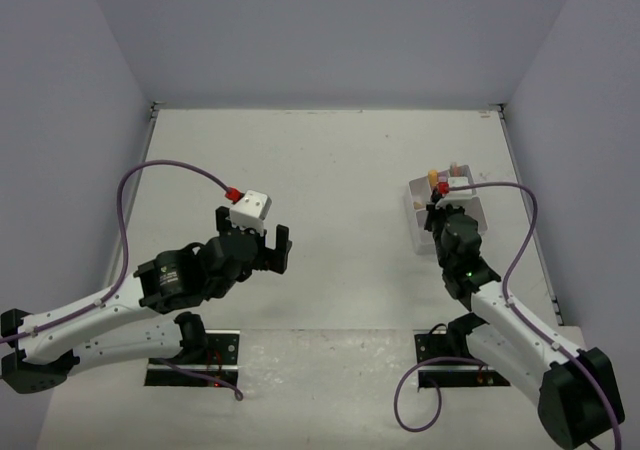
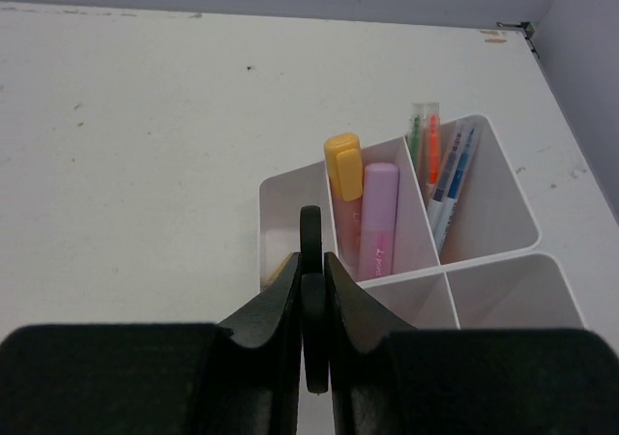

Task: Sort the stationery into containers
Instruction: Place the scissors in the storage box, then reset both arms

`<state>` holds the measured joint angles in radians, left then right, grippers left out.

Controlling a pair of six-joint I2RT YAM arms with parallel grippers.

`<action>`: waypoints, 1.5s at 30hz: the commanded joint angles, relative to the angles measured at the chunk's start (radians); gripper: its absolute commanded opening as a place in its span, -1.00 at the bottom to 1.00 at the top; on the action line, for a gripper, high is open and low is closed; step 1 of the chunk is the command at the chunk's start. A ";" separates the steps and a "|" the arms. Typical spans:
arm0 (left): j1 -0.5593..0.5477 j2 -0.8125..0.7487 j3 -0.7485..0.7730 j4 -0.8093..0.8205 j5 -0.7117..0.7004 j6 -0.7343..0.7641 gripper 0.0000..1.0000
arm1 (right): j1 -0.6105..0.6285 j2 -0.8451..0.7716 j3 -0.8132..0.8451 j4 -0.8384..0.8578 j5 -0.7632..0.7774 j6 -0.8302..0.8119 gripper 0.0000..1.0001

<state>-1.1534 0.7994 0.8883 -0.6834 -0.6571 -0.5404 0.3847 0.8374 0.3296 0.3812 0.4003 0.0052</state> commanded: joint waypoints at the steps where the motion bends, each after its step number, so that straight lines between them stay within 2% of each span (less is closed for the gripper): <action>1: -0.003 -0.008 0.001 -0.004 -0.003 -0.016 1.00 | -0.004 -0.031 0.007 -0.005 -0.019 0.067 -0.42; 2: -0.003 -0.007 0.001 -0.002 -0.003 -0.016 1.00 | -0.004 -0.036 0.008 -0.008 -0.024 0.068 -0.40; 5: -0.003 -0.007 0.000 0.002 0.001 -0.018 1.00 | -0.004 -0.053 0.018 -0.051 -0.020 0.079 0.10; 11: -0.002 0.007 0.003 -0.011 -0.020 -0.039 1.00 | -0.004 -0.093 0.049 -0.130 -0.034 0.106 0.36; 12: -0.003 0.010 0.005 -0.019 -0.035 -0.059 1.00 | -0.004 -0.110 0.074 -0.177 -0.049 0.114 0.49; 13: -0.003 0.014 0.008 -0.035 -0.074 -0.082 1.00 | -0.004 -0.126 0.103 -0.230 -0.070 0.127 0.79; 14: -0.003 0.020 0.016 -0.061 -0.101 -0.118 1.00 | -0.004 -0.146 0.138 -0.291 -0.082 0.152 0.93; 15: -0.003 0.028 0.024 -0.092 -0.135 -0.149 1.00 | -0.004 -0.162 0.169 -0.342 -0.098 0.174 0.98; 19: 0.002 0.055 0.036 -0.151 -0.263 -0.243 1.00 | -0.003 -0.227 0.296 -0.553 -0.163 0.277 0.98; 21: 0.091 0.079 0.046 -0.159 -0.240 -0.266 1.00 | -0.004 -0.254 0.391 -0.712 -0.154 0.349 0.98; 23: 0.200 0.090 0.047 -0.127 -0.182 -0.264 1.00 | -0.003 -0.276 0.474 -0.841 -0.152 0.352 0.98; 26: 0.280 0.088 0.032 -0.028 -0.095 -0.230 1.00 | -0.003 -0.313 0.567 -0.966 -0.144 0.353 0.97; 29: 0.343 0.106 0.053 -0.012 -0.110 -0.227 1.00 | -0.003 -0.349 0.658 -1.085 -0.112 0.352 0.97; 31: 0.427 0.124 0.057 0.011 -0.122 -0.187 1.00 | -0.003 -0.384 0.722 -1.170 -0.077 0.328 0.98; 33: 0.506 0.136 0.062 0.023 -0.081 -0.166 1.00 | -0.003 -0.417 0.761 -1.223 -0.056 0.310 0.97; 35: 0.539 0.118 0.057 0.038 -0.066 -0.154 1.00 | -0.003 -0.452 0.782 -1.249 -0.042 0.288 0.98; 45: 0.544 -0.075 0.095 -0.057 -0.141 -0.038 1.00 | -0.003 -0.665 0.685 -1.193 0.025 0.176 0.97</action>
<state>-0.6155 0.8112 0.9268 -0.7126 -0.7351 -0.6570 0.3851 0.2088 1.0611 -0.8061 0.3632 0.2424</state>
